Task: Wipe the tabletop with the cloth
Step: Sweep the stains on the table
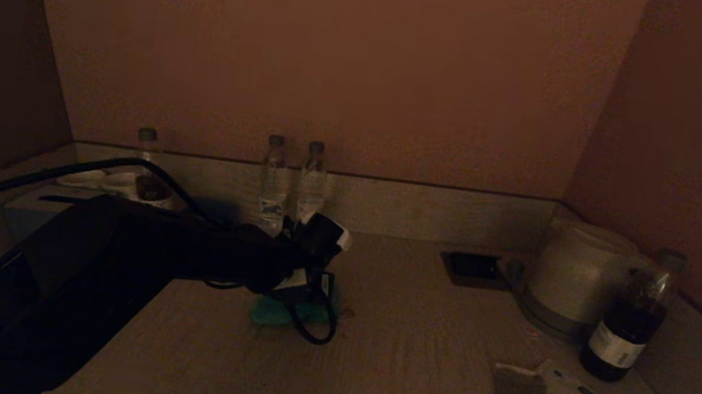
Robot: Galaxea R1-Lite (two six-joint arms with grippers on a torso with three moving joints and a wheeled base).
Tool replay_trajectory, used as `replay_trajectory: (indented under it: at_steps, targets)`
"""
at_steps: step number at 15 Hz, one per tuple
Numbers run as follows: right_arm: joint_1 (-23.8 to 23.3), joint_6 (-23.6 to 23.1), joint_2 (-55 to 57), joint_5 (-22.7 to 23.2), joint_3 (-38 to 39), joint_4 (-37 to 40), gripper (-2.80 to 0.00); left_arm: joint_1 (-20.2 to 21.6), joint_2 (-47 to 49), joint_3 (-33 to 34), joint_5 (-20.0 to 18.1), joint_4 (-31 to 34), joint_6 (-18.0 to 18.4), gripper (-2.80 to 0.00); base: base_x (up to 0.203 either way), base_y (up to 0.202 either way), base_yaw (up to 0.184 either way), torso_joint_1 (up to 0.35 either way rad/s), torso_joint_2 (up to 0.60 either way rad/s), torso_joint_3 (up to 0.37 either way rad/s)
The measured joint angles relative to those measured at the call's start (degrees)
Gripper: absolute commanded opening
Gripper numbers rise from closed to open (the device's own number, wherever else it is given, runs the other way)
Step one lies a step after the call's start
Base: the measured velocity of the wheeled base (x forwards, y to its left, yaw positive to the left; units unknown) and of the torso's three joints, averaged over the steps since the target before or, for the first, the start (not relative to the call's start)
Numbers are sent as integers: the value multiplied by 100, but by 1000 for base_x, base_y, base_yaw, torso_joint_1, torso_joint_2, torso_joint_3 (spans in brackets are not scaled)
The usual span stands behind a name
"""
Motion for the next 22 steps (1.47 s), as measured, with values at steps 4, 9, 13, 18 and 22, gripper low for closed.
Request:
replay_trajectory:
  at_steps: [4, 9, 13, 18, 22]
  targets:
    - [0, 0, 0, 0, 0, 2, -280, 4, 100, -6, 8, 46, 20, -280, 0, 0, 0, 0, 0, 0]
    - [0, 0, 0, 0, 0, -2, -280, -13, 208, 0, 7, 35, 26, -280, 0, 0, 0, 0, 0, 0]
    - [0, 0, 0, 0, 0, 0, -280, -188, 240, 2, 5, 21, 28, -280, 0, 0, 0, 0, 0, 0]
    - [0, 0, 0, 2, 0, 2, -280, -587, 166, 5, -254, 57, 30, -280, 0, 0, 0, 0, 0, 0]
    - [0, 1, 0, 1, 0, 0, -280, -898, 93, 24, -252, 242, -16, -280, 0, 0, 0, 0, 0, 0]
